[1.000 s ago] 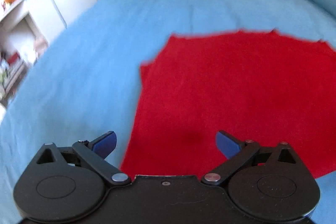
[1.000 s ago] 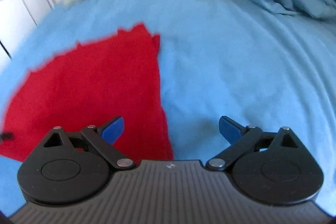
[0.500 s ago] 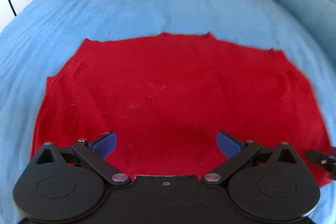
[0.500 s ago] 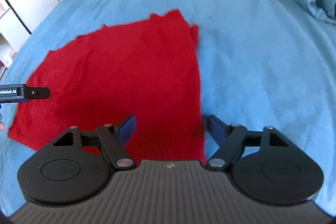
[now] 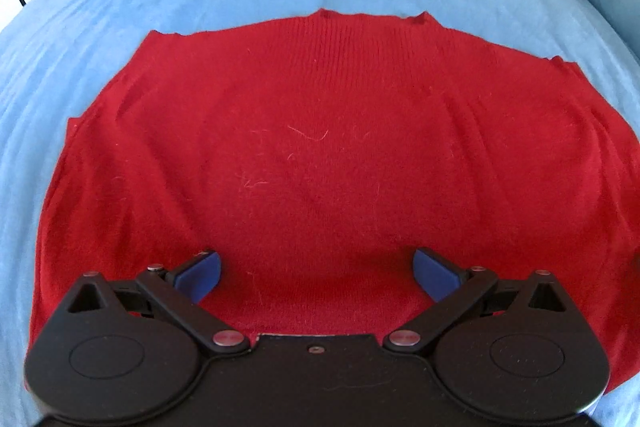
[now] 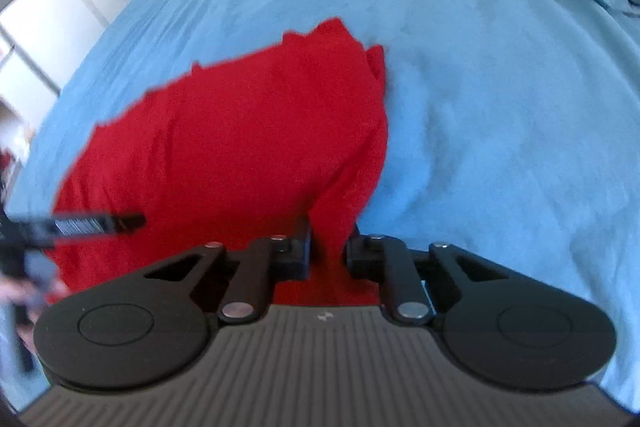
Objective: Fold small clothes
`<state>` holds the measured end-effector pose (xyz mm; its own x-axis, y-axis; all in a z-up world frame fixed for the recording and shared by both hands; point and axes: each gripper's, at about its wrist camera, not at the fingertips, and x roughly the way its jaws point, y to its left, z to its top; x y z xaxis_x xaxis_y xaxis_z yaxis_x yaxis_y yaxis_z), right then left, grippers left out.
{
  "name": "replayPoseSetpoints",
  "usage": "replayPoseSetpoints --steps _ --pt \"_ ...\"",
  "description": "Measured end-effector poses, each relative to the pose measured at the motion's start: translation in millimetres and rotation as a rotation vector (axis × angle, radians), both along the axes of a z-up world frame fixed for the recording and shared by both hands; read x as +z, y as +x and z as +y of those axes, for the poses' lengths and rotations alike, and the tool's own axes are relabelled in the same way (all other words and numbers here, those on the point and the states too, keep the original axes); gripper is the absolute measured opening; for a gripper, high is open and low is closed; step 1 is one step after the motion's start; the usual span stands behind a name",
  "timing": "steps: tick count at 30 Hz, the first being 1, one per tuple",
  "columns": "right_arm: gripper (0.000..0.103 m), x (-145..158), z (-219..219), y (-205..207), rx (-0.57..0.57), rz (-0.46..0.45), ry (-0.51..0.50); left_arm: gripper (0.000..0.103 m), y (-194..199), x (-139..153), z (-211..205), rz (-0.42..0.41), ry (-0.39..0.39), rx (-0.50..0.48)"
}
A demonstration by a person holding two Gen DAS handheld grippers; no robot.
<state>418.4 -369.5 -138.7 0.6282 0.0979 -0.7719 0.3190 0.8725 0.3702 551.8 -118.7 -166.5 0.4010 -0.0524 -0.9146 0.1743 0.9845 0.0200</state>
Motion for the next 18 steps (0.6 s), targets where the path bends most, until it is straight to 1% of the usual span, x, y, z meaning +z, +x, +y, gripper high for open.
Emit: replayPoseSetpoints --steps 2,4,5,7,9,10,12,13,15,16,18 --pt "0.029 29.6 10.1 7.4 -0.023 -0.048 0.029 0.103 5.9 2.4 5.0 0.03 -0.025 -0.012" --pt "0.029 63.0 30.7 21.4 0.004 -0.103 0.042 0.103 7.2 9.2 17.4 0.035 -0.059 -0.022" --pt "0.028 79.4 45.9 30.9 0.036 -0.132 0.046 0.1 5.1 15.9 28.5 0.02 -0.051 -0.013" --pt "0.028 104.8 84.0 53.4 0.126 -0.17 0.043 0.099 -1.4 29.1 58.2 -0.018 -0.022 0.016" --pt "0.028 118.9 133.0 77.1 0.244 -0.182 0.021 0.099 -11.8 41.4 100.3 -0.05 -0.034 0.044" --pt "0.028 120.0 163.0 89.0 0.312 -0.179 0.009 0.099 -18.3 45.9 121.4 -0.067 -0.026 0.056" --pt "0.028 109.9 215.6 105.4 0.42 -0.163 -0.023 0.099 -32.7 49.4 161.0 -0.094 0.007 0.068" --pt "0.028 97.7 242.7 112.4 0.465 -0.146 -0.034 0.099 -39.7 48.0 178.5 -0.097 0.019 0.072" --pt "0.027 60.8 290.3 124.7 0.548 -0.081 -0.055 0.099 -53.8 39.0 210.0 -0.086 0.026 0.082" --pt "0.027 36.3 312.5 129.1 0.584 -0.03 -0.082 0.099 -59.4 33.1 221.1 -0.073 0.023 0.086" --pt "0.027 -1.2 336.4 131.2 0.598 0.048 -0.123 0.099 -68.9 23.9 235.8 -0.061 0.008 0.086"
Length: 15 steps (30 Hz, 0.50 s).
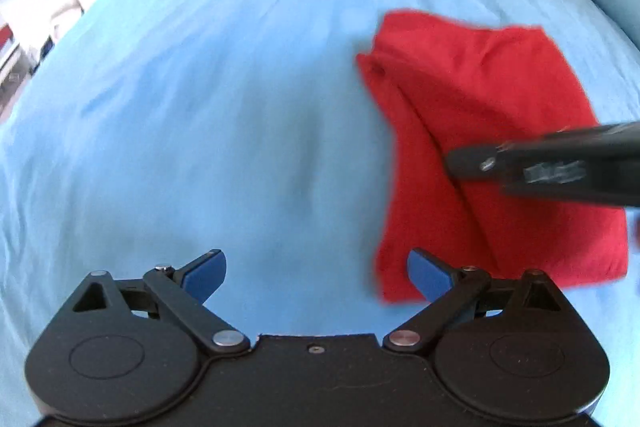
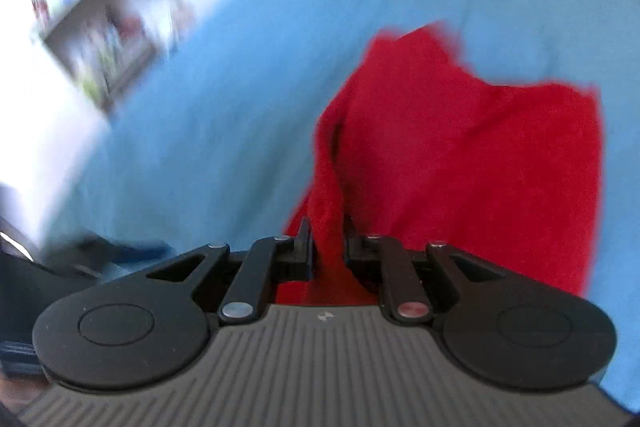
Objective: Fold small clothes
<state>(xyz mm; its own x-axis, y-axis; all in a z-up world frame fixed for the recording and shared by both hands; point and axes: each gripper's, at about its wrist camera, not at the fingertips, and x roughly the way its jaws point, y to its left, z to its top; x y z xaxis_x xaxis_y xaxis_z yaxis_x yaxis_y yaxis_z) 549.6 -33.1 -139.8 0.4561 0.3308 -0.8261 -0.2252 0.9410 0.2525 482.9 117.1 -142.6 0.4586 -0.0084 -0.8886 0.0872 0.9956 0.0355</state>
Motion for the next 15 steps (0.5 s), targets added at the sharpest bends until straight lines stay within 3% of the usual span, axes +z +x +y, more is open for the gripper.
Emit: replayPoseSetpoints --steps 3,4,6,9,11,12,15 --pt "0.036 -4.2 6.9 -6.4 -0.009 -0.05 -0.021 0.099 -11.9 -6.0 9.5 -0.002 -0.043 -0.016" --pt "0.056 -1.2 5.9 -9.4 0.003 -0.053 -0.008 0.099 -13.4 -5.1 9.1 -0.008 -0.052 -0.026" --pt "0.081 10.0 2.9 -15.3 0.02 -0.073 0.026 0.099 -16.2 0.0 6.0 -0.025 -0.066 -0.043" --pt "0.084 50.7 -23.8 -28.9 0.008 -0.172 0.098 0.099 -26.1 11.5 5.6 -0.049 -0.107 -0.061" --pt "0.094 73.3 -54.6 -45.6 -0.063 -0.232 0.151 0.099 -29.3 23.6 0.0 -0.073 -0.131 -0.075" --pt "0.102 80.6 -74.2 -57.1 -0.117 -0.256 0.155 0.099 -30.4 28.7 -4.5 -0.083 -0.137 -0.081" --pt "0.103 77.0 -113.5 -94.5 -0.237 -0.238 0.06 0.099 -28.6 35.2 -18.0 -0.094 -0.152 -0.098"
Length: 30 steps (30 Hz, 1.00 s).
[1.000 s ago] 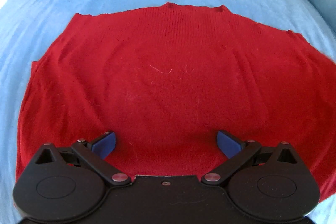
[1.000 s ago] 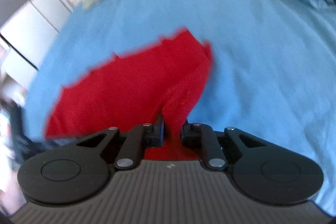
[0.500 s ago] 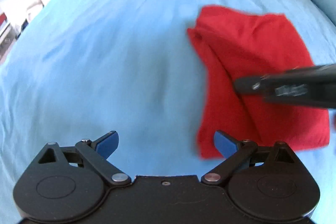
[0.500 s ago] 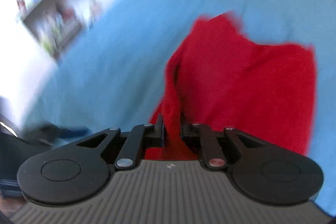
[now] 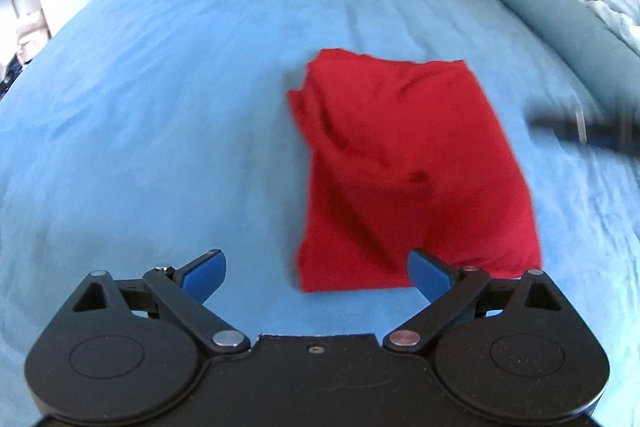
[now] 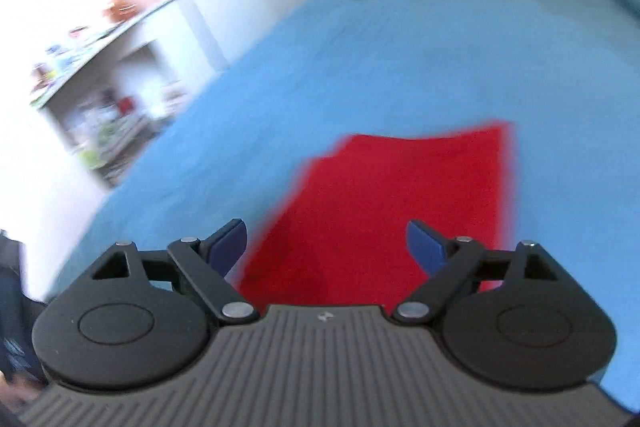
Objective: Fold small clothes
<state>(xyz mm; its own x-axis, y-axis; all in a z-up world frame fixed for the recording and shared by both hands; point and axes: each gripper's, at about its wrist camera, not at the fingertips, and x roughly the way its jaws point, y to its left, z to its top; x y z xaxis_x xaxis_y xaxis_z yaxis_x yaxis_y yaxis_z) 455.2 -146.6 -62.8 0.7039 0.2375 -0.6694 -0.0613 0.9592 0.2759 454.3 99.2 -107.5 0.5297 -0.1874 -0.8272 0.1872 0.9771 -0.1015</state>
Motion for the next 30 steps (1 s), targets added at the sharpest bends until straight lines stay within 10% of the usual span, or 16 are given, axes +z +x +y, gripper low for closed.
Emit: replayPoseSetpoints --steps 4,13,23,30 --pt "0.102 -36.4 -12.8 -54.7 -0.039 0.067 -0.211 0.099 8.9 -10.8 -15.5 0.013 0.007 -0.005" --pt "0.1 -88.3 1.9 -59.3 -0.152 0.102 -0.202 0.099 24.7 -21.8 -29.2 0.012 -0.02 0.016" --pt "0.095 -90.5 -21.6 -59.8 -0.21 0.091 -0.427 0.101 33.2 -50.6 13.6 0.061 0.082 0.13" --pt "0.093 -86.1 -43.4 -74.8 -0.16 0.072 -0.3 0.103 22.0 -63.4 18.3 0.053 0.086 0.124"
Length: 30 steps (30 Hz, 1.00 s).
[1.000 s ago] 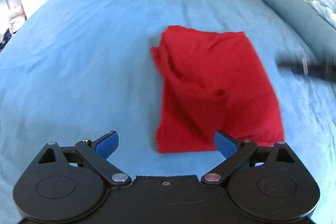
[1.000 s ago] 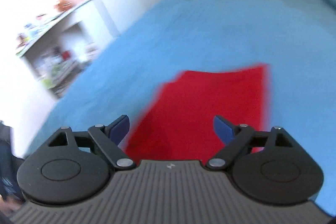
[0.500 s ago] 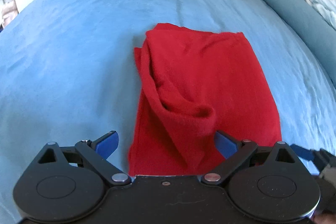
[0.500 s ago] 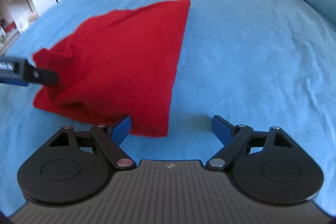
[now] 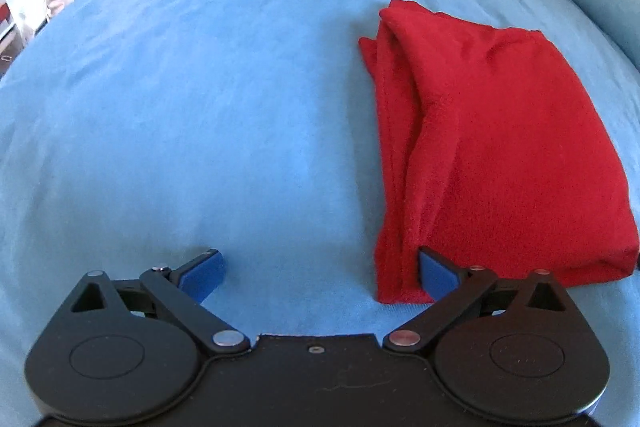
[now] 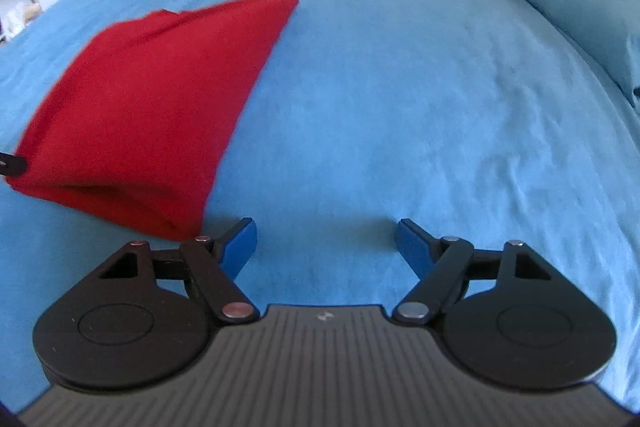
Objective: Fold small clothes
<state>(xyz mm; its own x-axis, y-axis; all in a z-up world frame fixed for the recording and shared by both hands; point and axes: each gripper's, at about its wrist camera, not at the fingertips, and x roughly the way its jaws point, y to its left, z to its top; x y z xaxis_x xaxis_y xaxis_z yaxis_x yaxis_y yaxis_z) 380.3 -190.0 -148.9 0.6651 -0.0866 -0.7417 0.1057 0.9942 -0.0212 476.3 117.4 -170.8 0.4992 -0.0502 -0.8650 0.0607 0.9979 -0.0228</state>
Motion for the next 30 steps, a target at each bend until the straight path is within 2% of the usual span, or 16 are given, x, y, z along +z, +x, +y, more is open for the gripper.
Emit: replayPoseSetpoints --steps 2,5,10,12,15,17,23,26,28,30 --pt "0.094 8.1 9.7 -3.0 0.054 -0.021 0.042 0.103 -0.1 0.4 2.6 0.008 -0.013 0.018" --pt "0.095 5.7 31.3 1.5 0.092 -0.001 0.048 0.103 2.7 2.5 2.5 0.017 -0.014 0.024" --pt "0.095 -18.6 46.5 19.6 0.016 -0.001 0.052 0.103 9.0 1.3 -1.7 0.013 0.012 0.002" --pt "0.097 -26.5 51.9 21.5 0.014 -0.018 0.018 0.103 11.9 -0.7 -1.8 0.011 0.019 -0.008" --pt "0.097 -28.2 56.7 16.6 0.051 -0.043 -0.098 0.103 13.6 -2.7 -3.2 0.008 0.034 -0.028" --pt "0.097 -24.7 45.8 15.4 0.008 -0.061 -0.181 0.103 14.2 -2.6 -3.0 0.009 0.04 -0.04" --pt "0.1 -24.3 29.2 4.3 0.077 -0.091 -0.226 0.103 10.8 -4.1 -1.0 0.004 0.038 -0.045" --pt "0.1 -29.3 6.7 4.9 -0.002 -0.013 -0.151 0.103 11.4 -1.6 -1.0 0.017 0.032 -0.037" --pt "0.099 -16.1 -3.0 -0.9 -0.011 -0.008 -0.092 0.102 9.0 9.2 1.6 0.032 0.008 -0.018" --pt "0.1 1.7 -12.4 1.4 0.022 -0.012 -0.032 0.102 7.6 29.2 2.1 -0.004 0.002 -0.026"
